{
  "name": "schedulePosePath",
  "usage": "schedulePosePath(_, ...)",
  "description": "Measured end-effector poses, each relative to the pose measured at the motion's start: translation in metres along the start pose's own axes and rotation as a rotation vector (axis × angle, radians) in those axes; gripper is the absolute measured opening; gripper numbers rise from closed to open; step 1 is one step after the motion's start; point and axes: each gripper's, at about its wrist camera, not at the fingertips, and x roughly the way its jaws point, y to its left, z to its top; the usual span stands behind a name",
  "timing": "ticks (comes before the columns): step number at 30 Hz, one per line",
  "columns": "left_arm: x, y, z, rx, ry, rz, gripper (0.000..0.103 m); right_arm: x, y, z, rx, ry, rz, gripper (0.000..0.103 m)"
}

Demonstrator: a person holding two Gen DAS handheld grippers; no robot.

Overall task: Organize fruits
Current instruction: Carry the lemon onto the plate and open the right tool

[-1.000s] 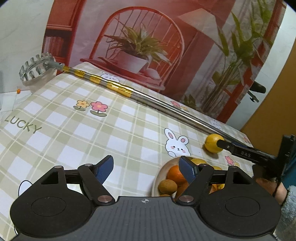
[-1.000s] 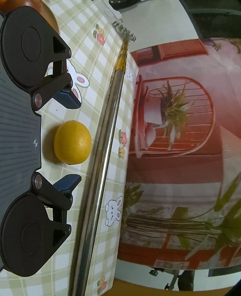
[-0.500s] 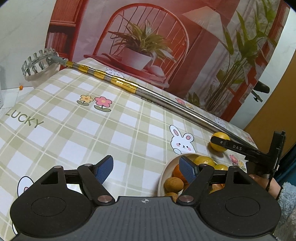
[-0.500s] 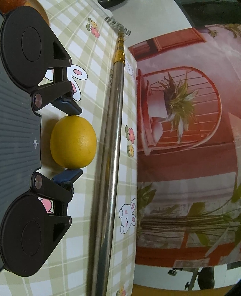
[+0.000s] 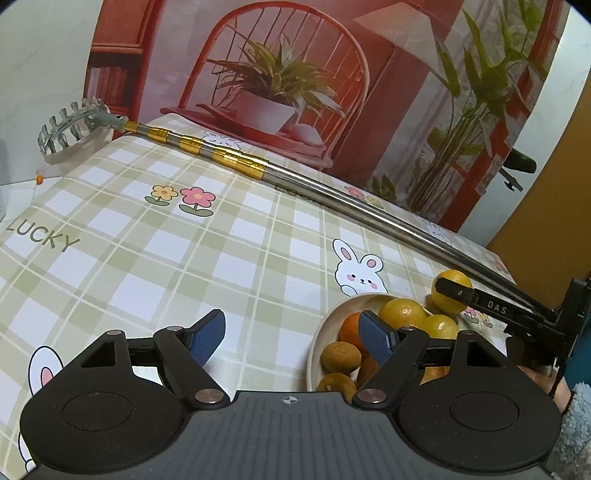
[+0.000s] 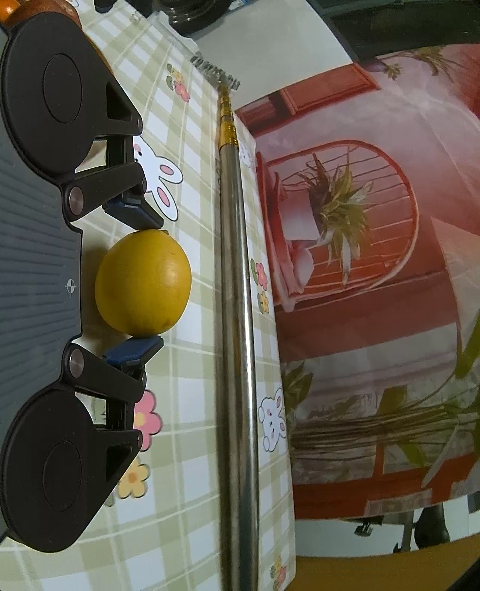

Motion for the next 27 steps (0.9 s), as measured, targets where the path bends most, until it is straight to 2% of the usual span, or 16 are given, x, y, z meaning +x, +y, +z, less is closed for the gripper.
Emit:
schedulePosePath(5, -0.004, -0.002, -0.001, 0.003, -0.004, -0.011, 0.081, -0.015, 0.003, -0.004, 0.029, 0.001, 0.011, 0.058)
schedulePosePath(13, -0.011, -0.011, -0.002, 0.025, -0.009, -0.031, 0.081, -0.062, 0.016, -0.004, 0.086, -0.04, 0.039, 0.058)
schedulePosePath(20, -0.017, -0.022, -0.003, 0.053, -0.015, -0.043, 0.081, -0.093, 0.065, -0.011, -0.125, -0.011, 0.13, 0.058)
schedulePosePath(27, -0.027, -0.026, -0.003, 0.072, -0.026, -0.038, 0.081, -0.106, 0.096, -0.018, -0.209, 0.006, 0.184, 0.058)
